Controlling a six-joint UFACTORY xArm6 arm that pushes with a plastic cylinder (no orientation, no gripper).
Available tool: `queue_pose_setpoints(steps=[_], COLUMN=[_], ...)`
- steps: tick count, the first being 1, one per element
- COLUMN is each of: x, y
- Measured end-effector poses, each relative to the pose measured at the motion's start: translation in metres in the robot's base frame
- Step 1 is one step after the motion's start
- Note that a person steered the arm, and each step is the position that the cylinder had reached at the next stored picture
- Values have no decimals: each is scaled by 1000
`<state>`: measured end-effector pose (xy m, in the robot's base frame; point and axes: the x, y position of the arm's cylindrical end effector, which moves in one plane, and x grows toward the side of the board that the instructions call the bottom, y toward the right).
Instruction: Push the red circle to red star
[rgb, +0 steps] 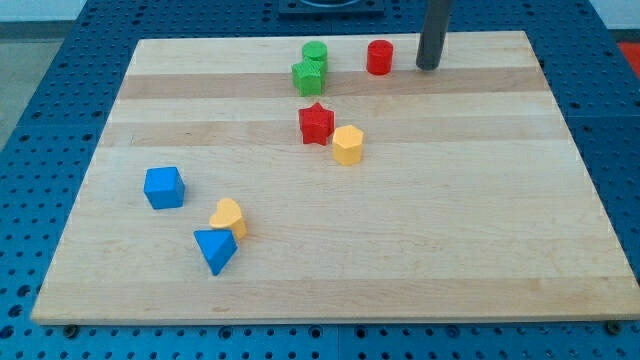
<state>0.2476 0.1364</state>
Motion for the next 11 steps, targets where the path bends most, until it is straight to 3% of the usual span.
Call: queue_pose_setpoints(steps=[1, 5, 8, 10, 11], x=[-23, -15, 52, 42, 69], y=[-11, -82, -105, -121, -139])
